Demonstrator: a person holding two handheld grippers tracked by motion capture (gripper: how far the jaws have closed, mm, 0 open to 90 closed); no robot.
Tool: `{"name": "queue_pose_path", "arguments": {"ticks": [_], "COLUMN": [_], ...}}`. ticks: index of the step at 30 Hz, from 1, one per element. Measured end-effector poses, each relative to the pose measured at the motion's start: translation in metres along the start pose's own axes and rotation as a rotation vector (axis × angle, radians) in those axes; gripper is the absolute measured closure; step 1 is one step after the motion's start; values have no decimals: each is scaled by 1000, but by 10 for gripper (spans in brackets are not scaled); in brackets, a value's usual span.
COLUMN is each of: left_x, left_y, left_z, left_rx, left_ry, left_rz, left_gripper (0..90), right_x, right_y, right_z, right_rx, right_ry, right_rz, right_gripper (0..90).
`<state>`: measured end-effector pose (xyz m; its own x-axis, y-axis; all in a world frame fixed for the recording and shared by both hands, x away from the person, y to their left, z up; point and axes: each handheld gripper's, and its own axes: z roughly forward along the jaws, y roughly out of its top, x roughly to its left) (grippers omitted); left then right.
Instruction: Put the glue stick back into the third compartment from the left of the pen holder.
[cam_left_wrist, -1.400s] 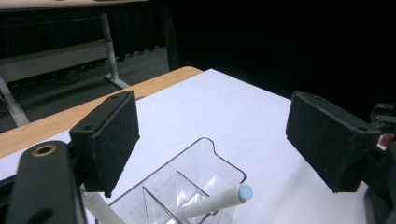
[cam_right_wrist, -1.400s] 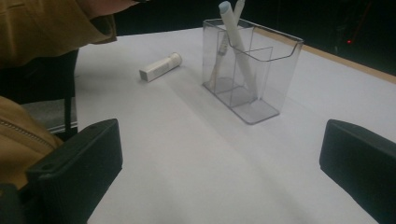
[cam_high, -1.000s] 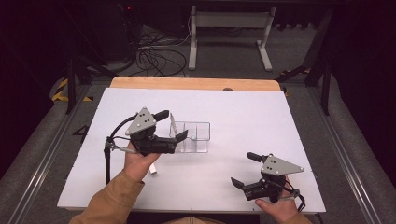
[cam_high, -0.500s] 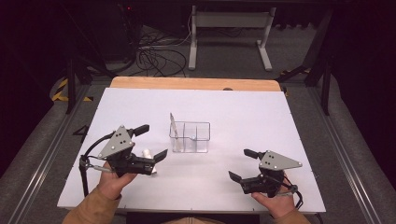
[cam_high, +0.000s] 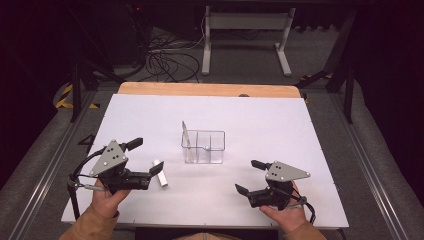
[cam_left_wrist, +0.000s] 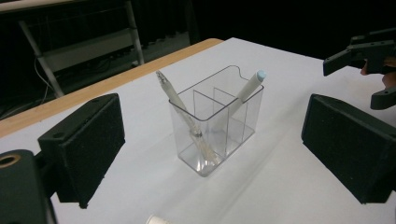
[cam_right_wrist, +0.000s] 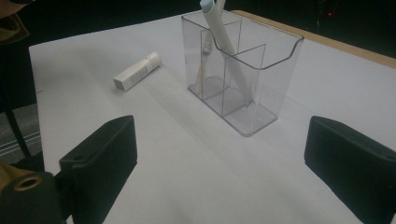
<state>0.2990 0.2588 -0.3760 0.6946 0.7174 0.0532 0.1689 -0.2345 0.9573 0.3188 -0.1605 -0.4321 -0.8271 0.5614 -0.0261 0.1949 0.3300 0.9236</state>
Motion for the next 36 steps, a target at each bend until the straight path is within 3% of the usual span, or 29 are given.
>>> {"name": "queue_pose_path", "arguments": {"ticks": [4,18,27,36], "left_x": [6,9,14,17], "left_y": [-7,-35,-44,-47], "left_z": [-5,-28,-39,-45], "left_rx": [1,17,6,-5], "left_ry": [-4,26,51,78], "left_rz": [-35,-23,-53,-54], "left_gripper": [68,66,62,67], "right_x": [4,10,18,27], "right_y": [4,21,33,41], "right_z": [6,26,44,58], "right_rx": [-5,-4,20,26], "right_ry": [2,14,59,89], "right_rz": [-16,-46,-75,-89], "right_gripper": [135,192,192,202]}}
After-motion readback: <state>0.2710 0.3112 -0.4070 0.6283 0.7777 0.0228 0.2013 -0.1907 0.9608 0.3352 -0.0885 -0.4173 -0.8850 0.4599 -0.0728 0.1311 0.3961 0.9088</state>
